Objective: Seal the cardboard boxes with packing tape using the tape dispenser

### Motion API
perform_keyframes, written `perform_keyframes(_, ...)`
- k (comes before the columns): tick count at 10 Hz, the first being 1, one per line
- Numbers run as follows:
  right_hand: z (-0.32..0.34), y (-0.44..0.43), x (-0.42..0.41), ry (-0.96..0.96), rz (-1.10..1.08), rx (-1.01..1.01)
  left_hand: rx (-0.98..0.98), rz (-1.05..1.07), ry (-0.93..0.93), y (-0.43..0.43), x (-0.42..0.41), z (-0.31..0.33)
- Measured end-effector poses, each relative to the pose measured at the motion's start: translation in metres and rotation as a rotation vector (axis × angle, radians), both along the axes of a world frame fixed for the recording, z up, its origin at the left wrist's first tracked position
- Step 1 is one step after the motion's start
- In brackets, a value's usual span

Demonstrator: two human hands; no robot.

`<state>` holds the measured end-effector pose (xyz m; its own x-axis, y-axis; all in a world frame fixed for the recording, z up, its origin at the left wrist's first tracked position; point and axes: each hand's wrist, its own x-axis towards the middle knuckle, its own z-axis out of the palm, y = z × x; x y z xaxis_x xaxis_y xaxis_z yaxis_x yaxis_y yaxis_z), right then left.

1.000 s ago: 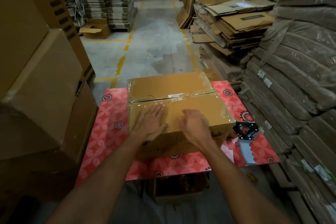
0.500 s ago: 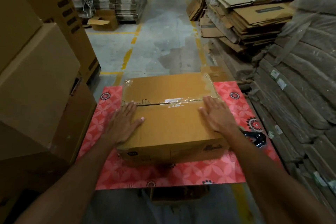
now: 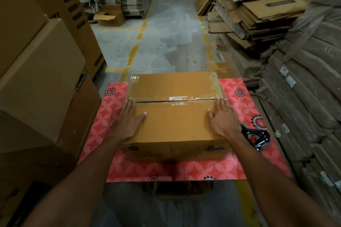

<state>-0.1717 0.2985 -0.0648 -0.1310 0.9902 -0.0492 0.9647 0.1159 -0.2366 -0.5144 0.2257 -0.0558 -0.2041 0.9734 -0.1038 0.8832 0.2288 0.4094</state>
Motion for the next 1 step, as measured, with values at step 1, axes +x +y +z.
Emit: perform_keyframes(1, 0.0087, 0.0071, -0.0016, -0.016, 0.007, -0.075, -0.044, 0.0, 0.036, 0.0055, -0.0041, 0.0047)
